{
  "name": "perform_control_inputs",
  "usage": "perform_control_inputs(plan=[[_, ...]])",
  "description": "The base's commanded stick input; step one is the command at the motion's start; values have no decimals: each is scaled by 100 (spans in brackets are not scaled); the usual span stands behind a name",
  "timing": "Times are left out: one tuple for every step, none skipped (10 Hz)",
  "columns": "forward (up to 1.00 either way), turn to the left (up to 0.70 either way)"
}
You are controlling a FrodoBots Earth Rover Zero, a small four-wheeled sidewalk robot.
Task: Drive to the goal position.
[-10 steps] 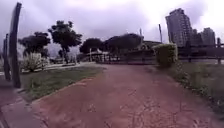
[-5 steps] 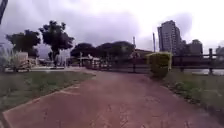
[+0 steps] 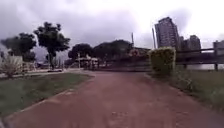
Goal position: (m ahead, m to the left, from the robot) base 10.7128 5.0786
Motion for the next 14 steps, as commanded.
perform_control_inputs(plan=[[85,0],[85,0],[85,0],[85,-3],[85,-18],[85,-30],[85,-10],[85,0],[85,0],[85,0],[85,0],[85,0],[85,0],[85,0]])
